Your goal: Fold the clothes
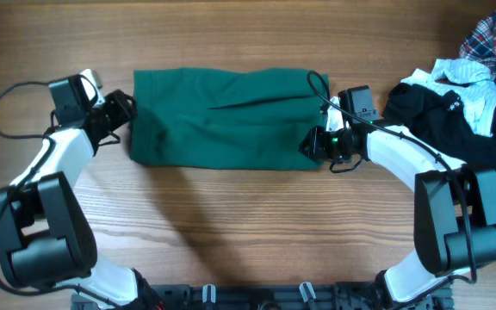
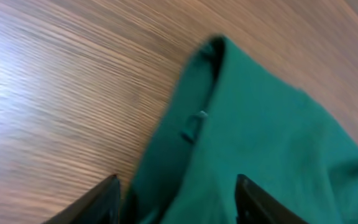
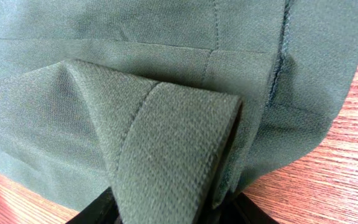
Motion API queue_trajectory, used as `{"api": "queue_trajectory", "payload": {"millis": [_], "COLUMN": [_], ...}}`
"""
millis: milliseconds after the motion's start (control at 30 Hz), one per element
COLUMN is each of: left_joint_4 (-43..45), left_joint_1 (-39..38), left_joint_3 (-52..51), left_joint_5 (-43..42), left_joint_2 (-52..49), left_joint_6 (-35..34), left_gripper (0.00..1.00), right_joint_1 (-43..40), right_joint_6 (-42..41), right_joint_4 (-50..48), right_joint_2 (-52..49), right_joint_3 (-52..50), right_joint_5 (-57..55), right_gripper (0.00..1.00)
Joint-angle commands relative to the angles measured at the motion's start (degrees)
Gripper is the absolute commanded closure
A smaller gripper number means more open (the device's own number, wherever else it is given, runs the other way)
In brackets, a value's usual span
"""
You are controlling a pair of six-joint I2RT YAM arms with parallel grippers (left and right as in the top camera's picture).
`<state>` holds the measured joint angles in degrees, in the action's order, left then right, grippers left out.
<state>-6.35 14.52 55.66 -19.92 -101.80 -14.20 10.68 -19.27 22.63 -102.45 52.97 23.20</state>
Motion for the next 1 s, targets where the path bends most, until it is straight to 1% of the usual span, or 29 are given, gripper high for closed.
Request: {"api": "queue_trajectory", "payload": {"millis": [0,233,367,467,700,867,967], "left_joint_4": [-0.7,-4.5,-7.2,-6.9,-3.2,-1.6,-1.1], "left_joint_1": [0.1,0.7,2.1,3.1,3.6,3.6,3.6], "left_joint_3": [-0.2,-0.2,-0.2,-0.2,-0.2,-0.2,-0.2], "left_joint_5": [-11.3,-10.6,-5.4,-2.5,-2.8,-6.7,-6.9], "left_joint_2": [-2.3,-2.8,-2.8,-2.8,-2.8,-2.8,-3.0], "left_joint_6": [8.2,12.8,14.2,14.3,14.2,15.7,16.3], "left_gripper": [0.37,0.38,0.38,0.38,0.39,0.4,0.41], "right_joint_1": [0.3,0.3,0.3,0.3,0.3,0.3,0.3], "right_joint_6": [0.2,0.2,0.2,0.2,0.5,0.4,0.4], "right_joint_4": [0.9,1.4,1.5,1.4,1.4,1.4,1.4], "right_joint_2": [-2.3,-2.3,-2.3,-2.3,-2.3,-2.3,-2.3], "right_joint_3": [-1.4,-1.4,-1.4,-1.4,-1.4,-1.4,-1.4], "right_joint_5": [-0.5,-0.4,-0.4,-0.4,-0.5,-0.4,-0.4], "right_gripper": [0.56,0.55,0.56,0.56,0.55,0.55,0.55]}}
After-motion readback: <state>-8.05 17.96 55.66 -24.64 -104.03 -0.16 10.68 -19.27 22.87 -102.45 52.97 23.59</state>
